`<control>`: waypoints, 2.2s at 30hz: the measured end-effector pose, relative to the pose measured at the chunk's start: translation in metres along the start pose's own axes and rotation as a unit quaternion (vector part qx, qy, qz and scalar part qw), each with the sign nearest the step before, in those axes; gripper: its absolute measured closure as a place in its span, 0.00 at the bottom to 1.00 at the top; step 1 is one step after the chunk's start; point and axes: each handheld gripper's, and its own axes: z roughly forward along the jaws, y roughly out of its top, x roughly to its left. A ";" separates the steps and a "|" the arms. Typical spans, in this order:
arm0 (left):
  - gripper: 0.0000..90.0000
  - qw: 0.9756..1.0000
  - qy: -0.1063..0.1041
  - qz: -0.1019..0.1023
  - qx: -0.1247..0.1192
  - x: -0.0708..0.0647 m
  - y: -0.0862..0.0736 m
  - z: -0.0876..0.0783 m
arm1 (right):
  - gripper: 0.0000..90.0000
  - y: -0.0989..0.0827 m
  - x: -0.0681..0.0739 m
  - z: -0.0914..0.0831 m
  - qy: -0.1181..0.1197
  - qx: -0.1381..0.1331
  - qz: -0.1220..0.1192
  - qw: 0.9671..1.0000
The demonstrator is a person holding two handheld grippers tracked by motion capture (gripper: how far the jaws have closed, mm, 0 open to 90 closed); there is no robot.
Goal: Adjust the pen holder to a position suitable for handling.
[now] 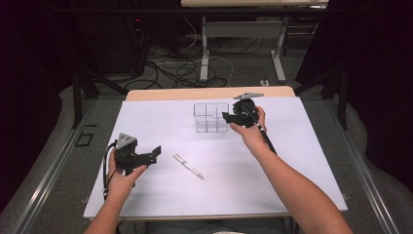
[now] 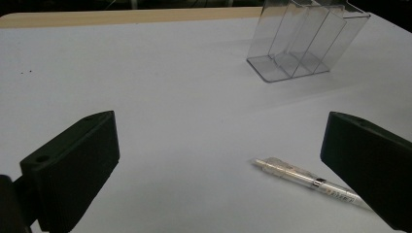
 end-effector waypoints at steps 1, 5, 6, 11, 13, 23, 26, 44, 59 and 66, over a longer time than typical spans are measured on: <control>0.01 1.000 0.000 0.000 -0.001 0.000 0.000 0.000 | 0.51 -0.001 0.001 -0.001 0.003 -0.002 -0.001 1.000; 0.01 1.000 -0.001 0.002 0.002 0.000 0.000 0.001 | 0.44 -0.003 0.004 -0.006 0.021 0.001 0.003 1.000; 0.01 1.000 -0.001 0.002 0.003 0.000 0.000 0.001 | 0.39 -0.005 0.006 -0.007 0.027 0.002 -0.001 1.000; 0.01 1.000 0.001 0.002 0.000 0.000 0.000 0.001 | 0.34 -0.009 0.012 -0.011 0.041 0.007 -0.013 0.999; 0.01 1.000 0.001 0.001 0.000 0.000 0.000 0.001 | 0.31 -0.013 0.018 -0.013 0.043 0.015 -0.022 0.999; 0.01 1.000 0.001 0.001 0.002 0.000 -0.001 0.002 | 0.20 -0.028 0.031 -0.021 0.070 0.034 -0.049 0.996; 0.01 1.000 0.001 0.002 0.004 0.000 -0.001 0.002 | 0.20 -0.030 0.033 -0.023 0.075 0.034 -0.050 0.995; 0.00 1.000 -0.008 -0.004 0.013 0.002 -0.001 0.002 | 0.19 -0.072 0.058 -0.027 0.114 0.030 -0.067 0.991; 0.00 0.999 0.001 -0.027 0.023 0.008 -0.002 0.003 | 0.21 -0.095 0.102 -0.012 0.146 0.057 -0.107 0.982; 0.00 1.000 0.000 -0.023 0.020 0.007 -0.003 0.004 | 0.23 -0.096 0.104 -0.007 0.147 0.081 -0.109 0.980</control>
